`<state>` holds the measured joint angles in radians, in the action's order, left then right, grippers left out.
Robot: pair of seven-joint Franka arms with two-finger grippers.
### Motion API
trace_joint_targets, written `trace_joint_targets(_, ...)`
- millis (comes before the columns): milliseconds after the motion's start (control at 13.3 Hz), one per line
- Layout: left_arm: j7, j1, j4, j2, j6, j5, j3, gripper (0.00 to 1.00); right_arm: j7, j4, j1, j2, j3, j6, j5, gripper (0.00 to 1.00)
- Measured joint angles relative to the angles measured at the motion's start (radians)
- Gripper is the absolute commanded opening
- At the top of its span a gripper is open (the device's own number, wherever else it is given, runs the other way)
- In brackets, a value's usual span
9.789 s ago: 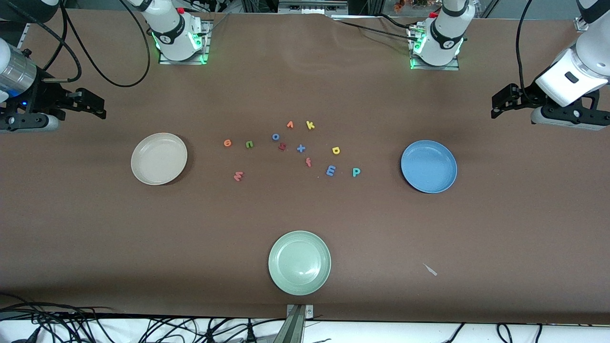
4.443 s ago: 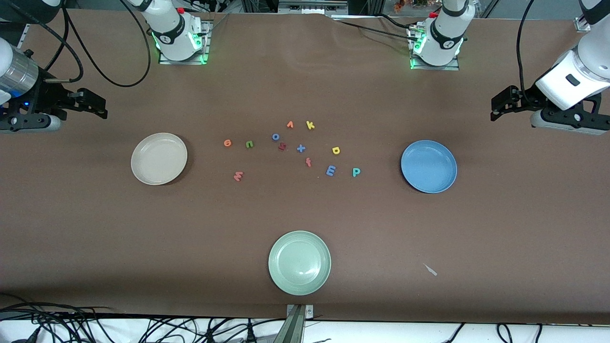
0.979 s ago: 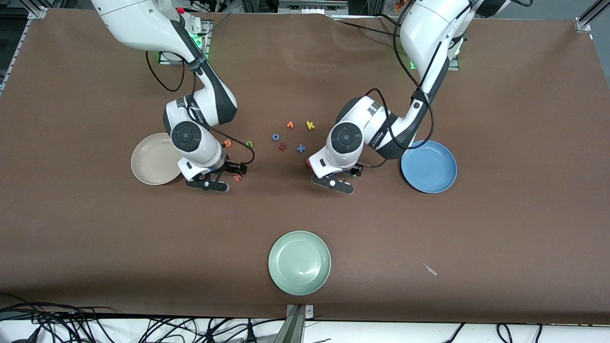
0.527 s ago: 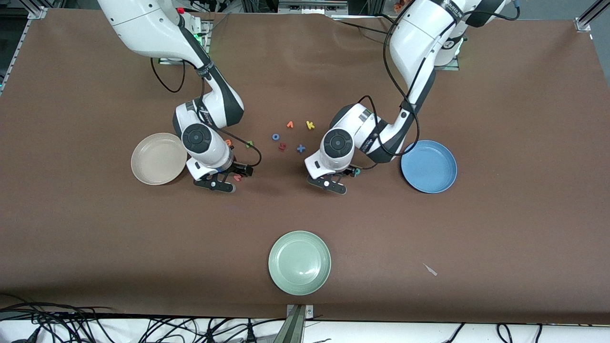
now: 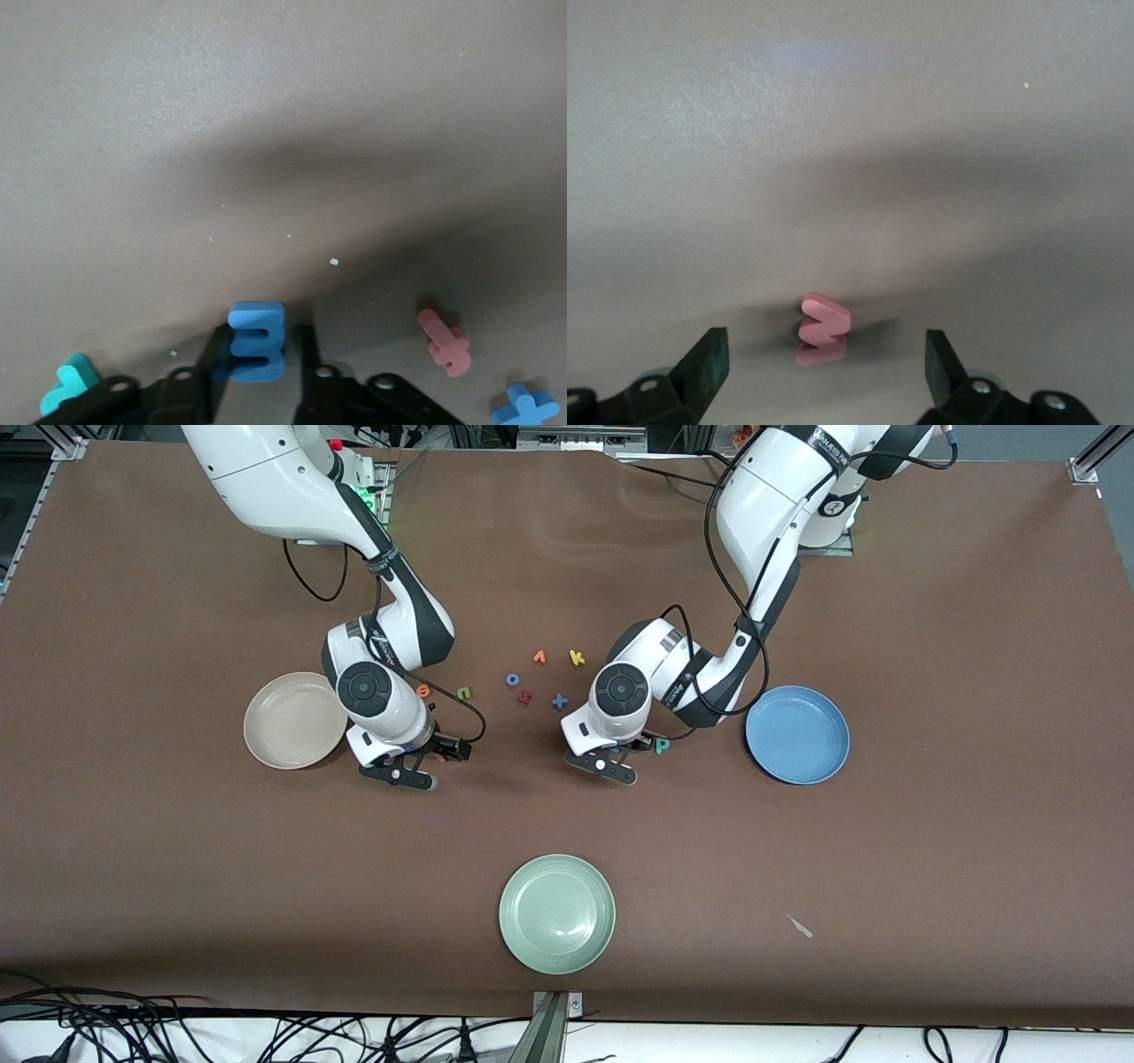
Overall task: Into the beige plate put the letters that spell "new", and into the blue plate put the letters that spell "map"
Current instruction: 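Grasp the W with the right gripper while the left gripper grasps the 3, then drop the W on the white plate while the left gripper drops the 3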
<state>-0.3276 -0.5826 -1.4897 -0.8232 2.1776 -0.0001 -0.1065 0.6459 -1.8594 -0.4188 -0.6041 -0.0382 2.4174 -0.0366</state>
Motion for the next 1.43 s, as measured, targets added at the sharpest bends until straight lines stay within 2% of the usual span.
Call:
trace_joint_targets(151, 0.0, 0.0, 0.001, 0.0, -0.001, 0.0, 0.0, 0.0, 0.0, 0.017, -0.001, -0.02, 0.0, 0.0, -0.001, 0.94)
trace_joint_targets(226, 0.0, 0.001, 0.005, 0.002, -0.007, 0.0, 0.0, 0.0, 0.0, 0.023, -0.002, -0.027, 0.0, 0.0, -0.001, 0.85)
trace_joint_targets(377, 0.001, 0.009, 0.025, 0.024, -0.069, 0.0, 0.011, 0.0, 0.0, 0.027, -0.002, -0.037, 0.0, 0.0, -0.001, 0.51)
trace_joint_targets(602, 0.098, 0.065, 0.038, 0.107, -0.218, 0.033, 0.021, 0.0, 0.001, 0.032, -0.002, -0.038, 0.0, 0.0, -0.001, 0.07)
trace_joint_targets(678, 0.157, 0.1, 0.038, 0.133, -0.274, 0.04, 0.024, 0.0, 0.006, 0.035, -0.002, -0.038, 0.0, -0.001, -0.002, 0.0)
trace_joint_targets(1054, 0.377, 0.277, 0.025, 0.196, -0.397, 0.092, 0.027, 0.0, 0.012, 0.044, -0.002, -0.039, 0.0, -0.01, -0.005, 0.0)
trace_joint_targets(1205, 0.451, 0.341, -0.001, 0.197, -0.401, 0.097, 0.027, 0.0, -0.007, 0.098, 0.0, -0.037, 0.003, -0.129, -0.005, 0.0)
trace_joint_targets(1355, 0.505, 0.393, -0.035, 0.198, -0.401, 0.097, 0.026, 0.0, -0.095, 0.164, 0.016, -0.011, 0.015, -0.297, -0.006, 0.0)
trace_joint_targets(1431, 0.514, 0.407, -0.055, 0.2, -0.392, 0.097, 0.026, 0.0, -0.158, 0.163, 0.026, 0.017, 0.03, -0.337, -0.006, 0.0)
